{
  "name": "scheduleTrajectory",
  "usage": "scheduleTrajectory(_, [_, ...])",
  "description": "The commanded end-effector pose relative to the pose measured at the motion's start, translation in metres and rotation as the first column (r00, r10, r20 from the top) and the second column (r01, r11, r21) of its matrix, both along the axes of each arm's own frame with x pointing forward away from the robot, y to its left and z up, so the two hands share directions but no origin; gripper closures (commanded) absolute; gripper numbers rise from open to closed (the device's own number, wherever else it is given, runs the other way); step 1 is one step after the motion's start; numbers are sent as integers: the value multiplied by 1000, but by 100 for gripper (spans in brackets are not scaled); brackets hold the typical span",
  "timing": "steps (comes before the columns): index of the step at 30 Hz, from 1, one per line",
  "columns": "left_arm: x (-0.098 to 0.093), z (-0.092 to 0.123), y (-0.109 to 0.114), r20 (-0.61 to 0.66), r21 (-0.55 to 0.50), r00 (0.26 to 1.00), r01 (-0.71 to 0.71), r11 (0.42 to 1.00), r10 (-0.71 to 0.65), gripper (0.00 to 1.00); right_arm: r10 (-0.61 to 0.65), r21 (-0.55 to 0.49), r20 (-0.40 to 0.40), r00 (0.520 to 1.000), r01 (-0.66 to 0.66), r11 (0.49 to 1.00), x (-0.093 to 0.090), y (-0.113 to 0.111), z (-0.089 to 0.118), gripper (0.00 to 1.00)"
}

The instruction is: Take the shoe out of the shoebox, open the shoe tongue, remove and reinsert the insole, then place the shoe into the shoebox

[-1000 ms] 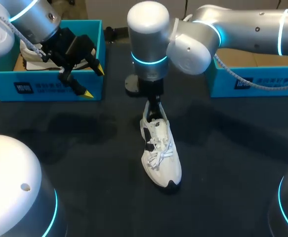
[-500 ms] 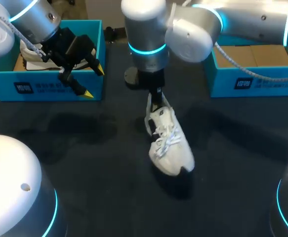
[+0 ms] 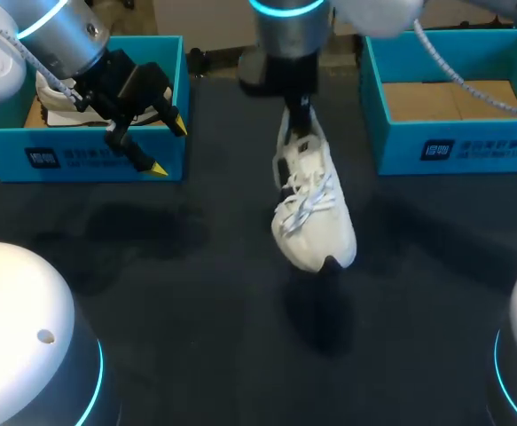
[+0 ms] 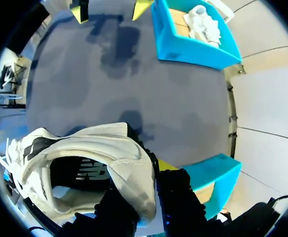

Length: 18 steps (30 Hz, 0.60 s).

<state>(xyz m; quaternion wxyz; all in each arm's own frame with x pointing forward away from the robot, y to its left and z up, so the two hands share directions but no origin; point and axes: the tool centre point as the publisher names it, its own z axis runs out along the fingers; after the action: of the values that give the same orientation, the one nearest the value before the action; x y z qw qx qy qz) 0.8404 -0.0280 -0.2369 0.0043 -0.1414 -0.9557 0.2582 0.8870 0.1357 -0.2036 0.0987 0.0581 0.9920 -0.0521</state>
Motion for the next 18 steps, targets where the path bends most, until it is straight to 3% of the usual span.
scheduleTrajectory(1, [-1,0,0,2,1,1000,-1,1000,1,0,1,1,13,1000,-1,1000,-2,-12,45,100])
scheduleTrajectory(5, [-1,0,0,2,1,1000,-1,1000,1,0,-26,21,43,999,25,999,5,-20,63,100])
scheduleTrajectory(18, [-1,0,0,2,1,1000,-1,1000,1,0,-26,21,43,999,25,999,5,-20,63,100])
